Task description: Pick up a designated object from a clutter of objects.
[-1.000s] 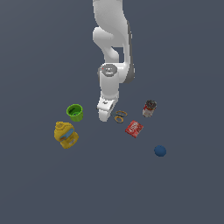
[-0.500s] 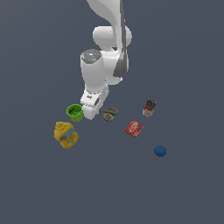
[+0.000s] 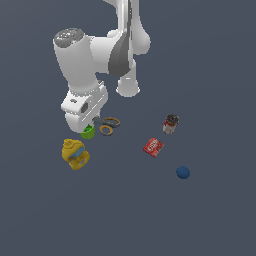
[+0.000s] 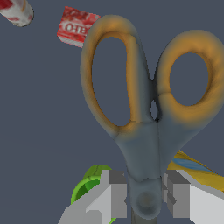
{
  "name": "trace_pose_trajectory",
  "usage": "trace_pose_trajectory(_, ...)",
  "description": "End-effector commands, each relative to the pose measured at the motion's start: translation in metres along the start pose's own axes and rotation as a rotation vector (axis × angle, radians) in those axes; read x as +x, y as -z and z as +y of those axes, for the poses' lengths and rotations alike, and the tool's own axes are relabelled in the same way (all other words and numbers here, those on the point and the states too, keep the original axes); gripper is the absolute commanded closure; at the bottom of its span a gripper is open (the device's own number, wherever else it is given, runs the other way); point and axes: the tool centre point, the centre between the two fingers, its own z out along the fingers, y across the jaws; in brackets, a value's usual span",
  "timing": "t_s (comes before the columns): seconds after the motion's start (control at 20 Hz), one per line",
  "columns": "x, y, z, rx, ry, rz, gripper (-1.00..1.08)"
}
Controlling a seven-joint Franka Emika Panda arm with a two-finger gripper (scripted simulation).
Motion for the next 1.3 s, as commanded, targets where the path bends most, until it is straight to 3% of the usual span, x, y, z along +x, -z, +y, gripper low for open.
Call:
trace_pose_trajectory(0.0, -0.011, 0.020, 0.015, 0.000, 0.000, -0.001, 1.08)
trace_pose_trajectory(0.75, -0.058, 0.109, 0.090, 0.000, -0.001, -0.003, 1.08)
trace_pose_trajectory(1.25, -0.076, 0.143, 0.120, 0.000, -0.002, -0.003, 1.08)
